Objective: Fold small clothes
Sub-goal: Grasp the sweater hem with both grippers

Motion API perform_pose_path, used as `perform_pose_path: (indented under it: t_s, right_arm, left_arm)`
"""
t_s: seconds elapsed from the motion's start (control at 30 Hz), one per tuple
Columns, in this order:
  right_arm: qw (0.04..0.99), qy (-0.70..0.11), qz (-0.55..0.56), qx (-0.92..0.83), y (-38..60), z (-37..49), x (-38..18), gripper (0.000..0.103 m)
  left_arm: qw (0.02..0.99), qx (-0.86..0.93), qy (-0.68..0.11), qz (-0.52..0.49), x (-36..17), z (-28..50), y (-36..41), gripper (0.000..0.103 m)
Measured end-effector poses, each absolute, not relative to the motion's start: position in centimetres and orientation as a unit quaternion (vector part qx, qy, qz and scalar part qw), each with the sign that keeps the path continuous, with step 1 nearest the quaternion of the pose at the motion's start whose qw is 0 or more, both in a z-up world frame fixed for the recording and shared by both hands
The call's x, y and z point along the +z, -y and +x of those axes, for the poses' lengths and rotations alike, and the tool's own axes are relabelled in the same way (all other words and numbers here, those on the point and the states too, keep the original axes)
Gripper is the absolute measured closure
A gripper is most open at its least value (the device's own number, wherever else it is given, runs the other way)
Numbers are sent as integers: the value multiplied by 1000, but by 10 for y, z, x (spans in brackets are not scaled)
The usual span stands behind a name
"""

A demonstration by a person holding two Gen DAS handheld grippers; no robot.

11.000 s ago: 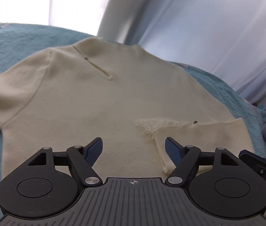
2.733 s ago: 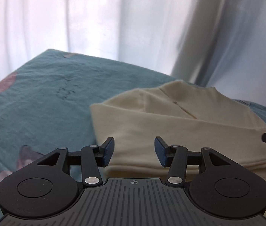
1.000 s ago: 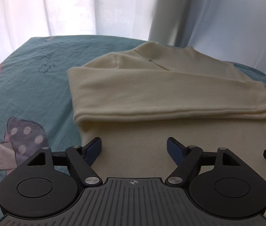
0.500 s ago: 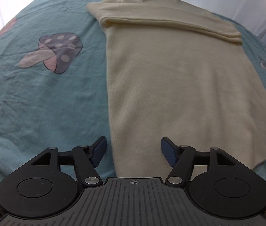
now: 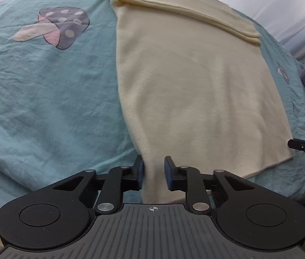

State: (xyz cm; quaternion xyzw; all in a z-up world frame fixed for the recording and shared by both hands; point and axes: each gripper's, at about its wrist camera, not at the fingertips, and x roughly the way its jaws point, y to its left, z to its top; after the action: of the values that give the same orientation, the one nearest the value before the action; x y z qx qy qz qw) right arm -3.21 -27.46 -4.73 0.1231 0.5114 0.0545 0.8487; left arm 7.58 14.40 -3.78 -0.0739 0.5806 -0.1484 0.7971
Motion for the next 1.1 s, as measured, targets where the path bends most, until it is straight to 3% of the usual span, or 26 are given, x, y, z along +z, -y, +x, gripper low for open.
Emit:
perform_pose_path:
  t_s: [0.07, 0.17, 0.33, 0.4, 0.43, 0.5, 0.63, 0.93, 1.1]
  right_arm:
    - [845, -513, 139, 60, 276, -33, -48, 74]
    - [843, -512, 150, 64, 278, -34, -50, 83]
    - [836, -521, 158, 73, 278, -29, -50, 82]
    - [833, -521, 166, 80, 279, -27, -51, 82]
    - [833, -520, 170, 83, 279, -26, -52, 85]
    - [833, -519, 169, 89, 280, -24, -53, 93]
    - [832, -508, 197, 106, 287, -22, -54, 95]
    - [875, -411, 227, 120, 300, 24, -16, 100]
    - [916, -349, 177, 85, 291, 76, -4, 102]
  left_arm:
    - [793, -154, -583, -88, -39, 76, -148, 91]
    - [785, -158, -589, -108, -43, 80, -154, 92]
    - [781, -173, -590, -107, -45, 86, -152, 85]
    - [784, -176, -588, -95, -45, 88, -148, 86]
    - [784, -171, -590, -87, -45, 89, -145, 92]
    - [787, -167, -589, -77, -44, 90, -141, 93]
    - [800, -165, -570, -86, -35, 91, -135, 95]
    - [880, -152, -439, -103, 30, 144, -145, 95]
    - [901, -118, -404, -100, 23, 197, -140, 94]
